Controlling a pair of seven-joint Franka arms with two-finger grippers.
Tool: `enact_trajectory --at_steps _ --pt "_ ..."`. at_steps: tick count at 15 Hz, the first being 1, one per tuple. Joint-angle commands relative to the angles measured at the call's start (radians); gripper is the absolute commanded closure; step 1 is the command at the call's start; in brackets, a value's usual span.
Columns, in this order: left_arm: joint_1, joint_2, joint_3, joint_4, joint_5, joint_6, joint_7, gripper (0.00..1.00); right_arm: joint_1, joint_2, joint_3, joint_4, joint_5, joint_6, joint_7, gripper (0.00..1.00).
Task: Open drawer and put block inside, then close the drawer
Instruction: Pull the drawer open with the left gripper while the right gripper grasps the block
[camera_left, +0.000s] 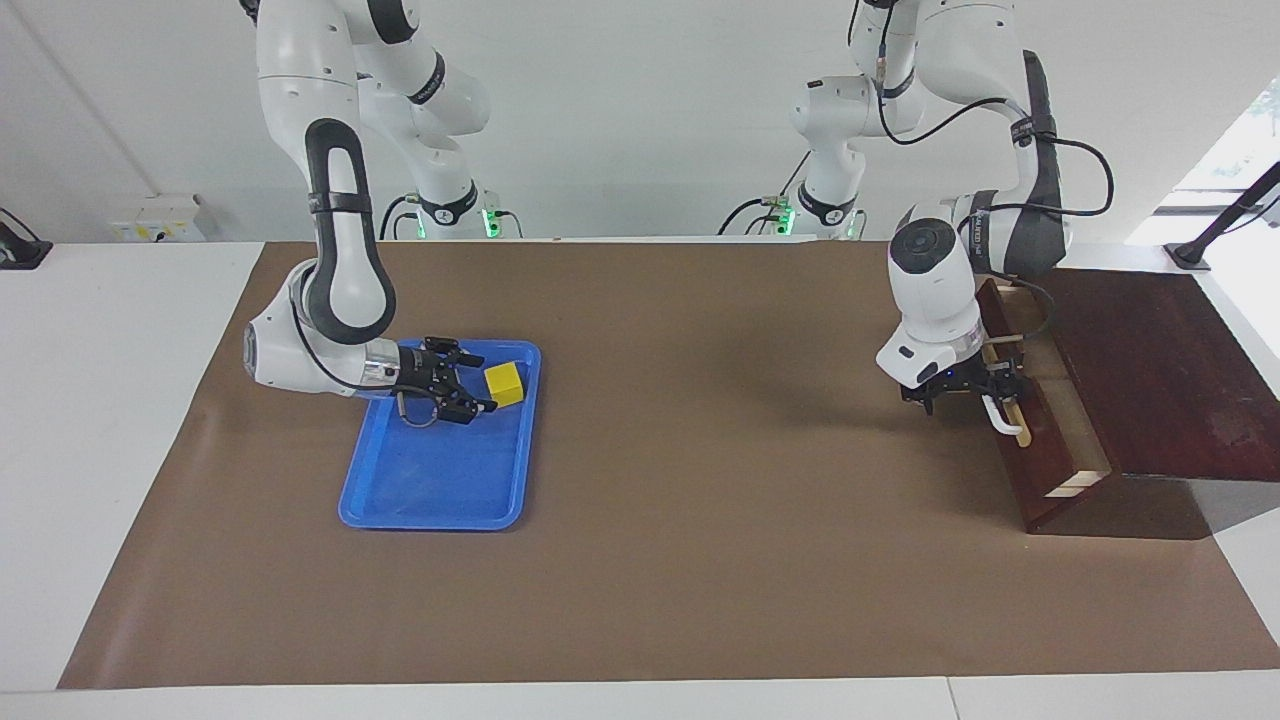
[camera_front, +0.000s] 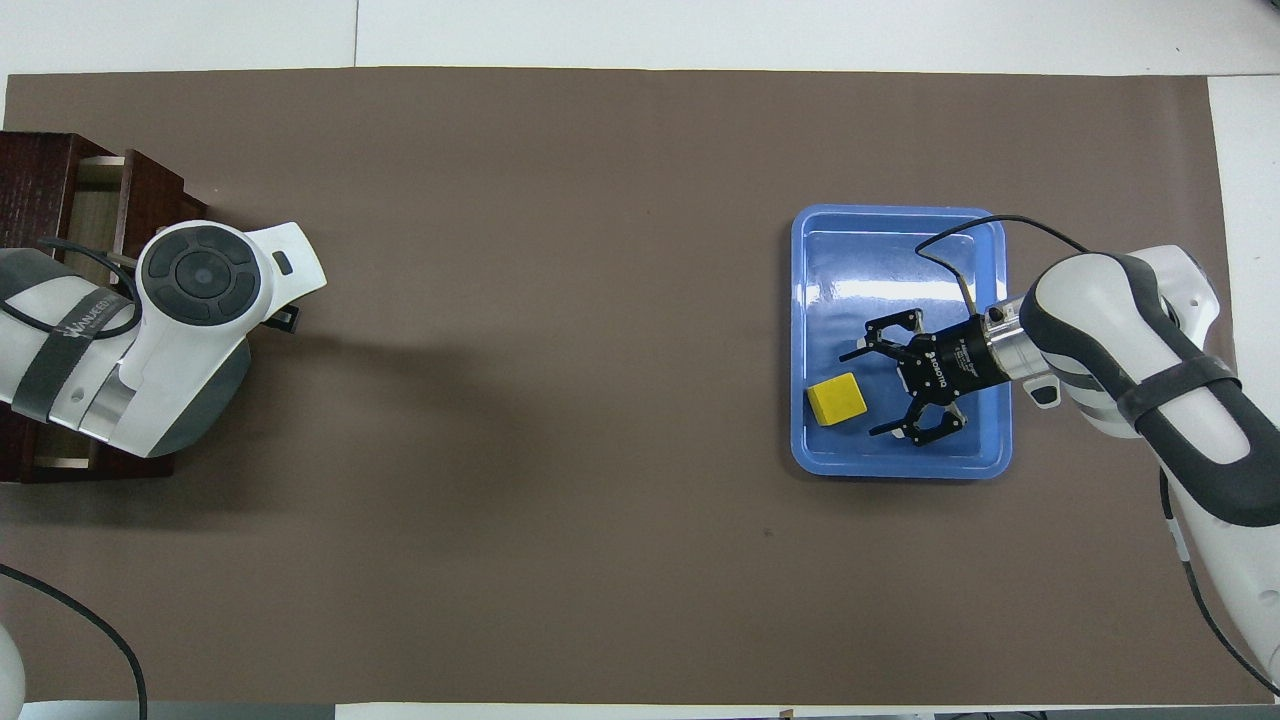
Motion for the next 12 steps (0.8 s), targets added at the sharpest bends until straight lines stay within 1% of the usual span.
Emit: enact_trajectory --at_steps 1,12 --pt "-0.041 -0.013 0.003 -0.033 -0.032 0.015 -0.023 0.00 0.020 -0.026 0.001 -0.040 0.018 0.028 -0.024 0.00" --pt "-0.105 -0.011 0.003 -0.015 -0.084 -0.034 -0.058 0.00 0.009 -0.026 0.000 -0.031 0.018 0.038 -0.019 0.00"
